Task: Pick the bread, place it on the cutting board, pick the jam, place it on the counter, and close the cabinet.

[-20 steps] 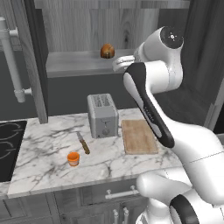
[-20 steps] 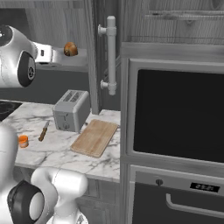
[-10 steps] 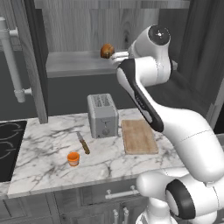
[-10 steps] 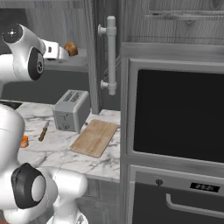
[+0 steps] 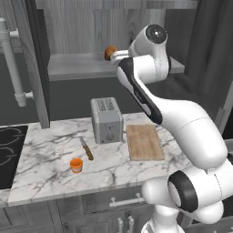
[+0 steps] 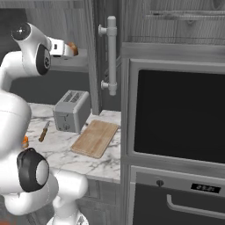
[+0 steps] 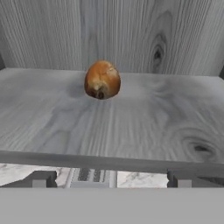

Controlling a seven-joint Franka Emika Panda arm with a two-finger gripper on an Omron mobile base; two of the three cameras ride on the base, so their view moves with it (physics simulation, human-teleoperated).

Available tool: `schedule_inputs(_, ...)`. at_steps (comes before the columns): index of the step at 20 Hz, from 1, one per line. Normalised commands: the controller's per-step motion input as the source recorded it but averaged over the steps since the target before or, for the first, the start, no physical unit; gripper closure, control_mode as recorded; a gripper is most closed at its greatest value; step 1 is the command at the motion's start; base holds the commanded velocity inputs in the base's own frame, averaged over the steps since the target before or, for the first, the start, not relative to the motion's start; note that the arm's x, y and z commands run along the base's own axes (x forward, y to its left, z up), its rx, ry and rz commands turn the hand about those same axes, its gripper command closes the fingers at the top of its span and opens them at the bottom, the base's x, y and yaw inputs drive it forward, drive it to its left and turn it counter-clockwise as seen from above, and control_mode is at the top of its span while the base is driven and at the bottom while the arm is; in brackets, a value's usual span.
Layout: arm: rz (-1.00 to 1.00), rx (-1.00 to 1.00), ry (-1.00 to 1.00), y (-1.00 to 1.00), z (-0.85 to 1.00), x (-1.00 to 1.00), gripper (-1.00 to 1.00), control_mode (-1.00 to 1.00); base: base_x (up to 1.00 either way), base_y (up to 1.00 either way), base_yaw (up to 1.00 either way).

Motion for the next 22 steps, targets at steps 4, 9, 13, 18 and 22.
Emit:
schedule_inputs(4,0.00,0.00,0.00,0.00,0.00,0.39,-1.00,-1.00,0.00,0.00,0.00)
schedule_inputs(9,0.00,0.00,0.00,0.00,0.00,0.41,-1.00,-1.00,0.00,0.00,0.00)
schedule_inputs(13,0.00,0.00,0.00,0.00,-0.08,0.42,-1.00,-1.00,0.00,0.00,0.00)
schedule_inputs(18,0.00,0.00,0.00,0.03,-0.10,0.34,-1.00,-1.00,0.00,0.00,0.00)
schedule_inputs(22,0.00,0.00,0.00,0.03,-0.10,0.31,-1.00,-1.00,0.00,0.00,0.00)
